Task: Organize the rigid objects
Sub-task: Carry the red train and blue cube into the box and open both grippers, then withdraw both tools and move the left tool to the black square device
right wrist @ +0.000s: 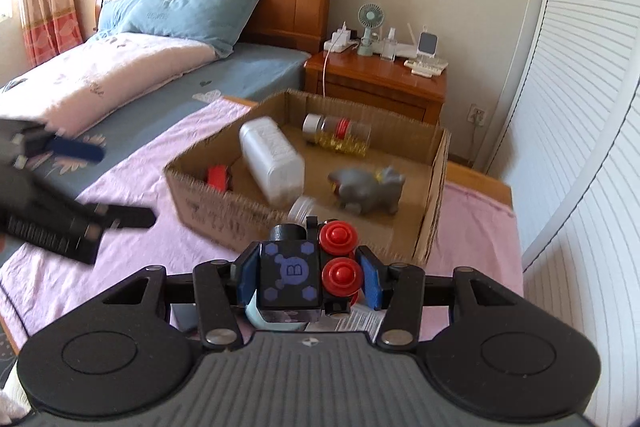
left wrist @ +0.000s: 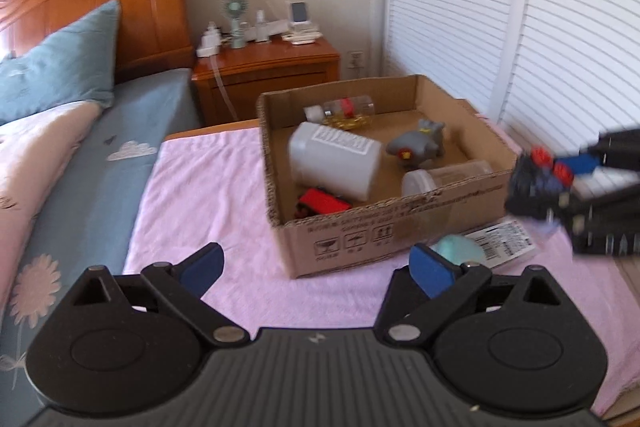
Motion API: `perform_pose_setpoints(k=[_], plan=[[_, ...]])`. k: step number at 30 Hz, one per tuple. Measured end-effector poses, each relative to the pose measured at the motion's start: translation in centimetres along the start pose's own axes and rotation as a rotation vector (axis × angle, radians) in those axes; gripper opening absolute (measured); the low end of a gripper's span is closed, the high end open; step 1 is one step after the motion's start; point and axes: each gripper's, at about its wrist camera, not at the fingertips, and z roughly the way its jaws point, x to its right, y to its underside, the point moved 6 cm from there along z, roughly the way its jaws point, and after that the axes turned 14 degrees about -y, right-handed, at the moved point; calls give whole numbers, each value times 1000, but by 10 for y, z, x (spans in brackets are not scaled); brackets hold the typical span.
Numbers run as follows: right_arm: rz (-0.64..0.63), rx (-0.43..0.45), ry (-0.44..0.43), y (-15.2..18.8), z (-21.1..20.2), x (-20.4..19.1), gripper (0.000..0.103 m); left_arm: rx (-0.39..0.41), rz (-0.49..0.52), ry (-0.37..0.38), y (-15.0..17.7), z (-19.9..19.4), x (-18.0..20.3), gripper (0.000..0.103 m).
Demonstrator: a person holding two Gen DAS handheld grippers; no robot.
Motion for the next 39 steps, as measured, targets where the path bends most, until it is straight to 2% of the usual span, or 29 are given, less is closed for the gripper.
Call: perform_pose_setpoints(k=[7,14,21,23,25,27,39], plan=[[14,6,10,-43,19,27,55,19,-3,-4,3,-13,-5,99],[59,-38,31,-81,66,61,55,24,-7,-11,3,-15,-10,99],[108,-84,73,-103,113,89,55,12,-41,-17,5,-12,-18,99],[123,-77,94,-106,119,96,65,6,-52,-17,6,-10,-20,99],[150,-80,96,-105,122,100,95,-2,-56,-21,7,-9,-22,99],[161,-62,94,-102,117,98,102,-7,-56,-22,8,-9,-22,99],[153,-63,82,-73,69,57,103,-15,-56,-37,12,-21,-17,99]])
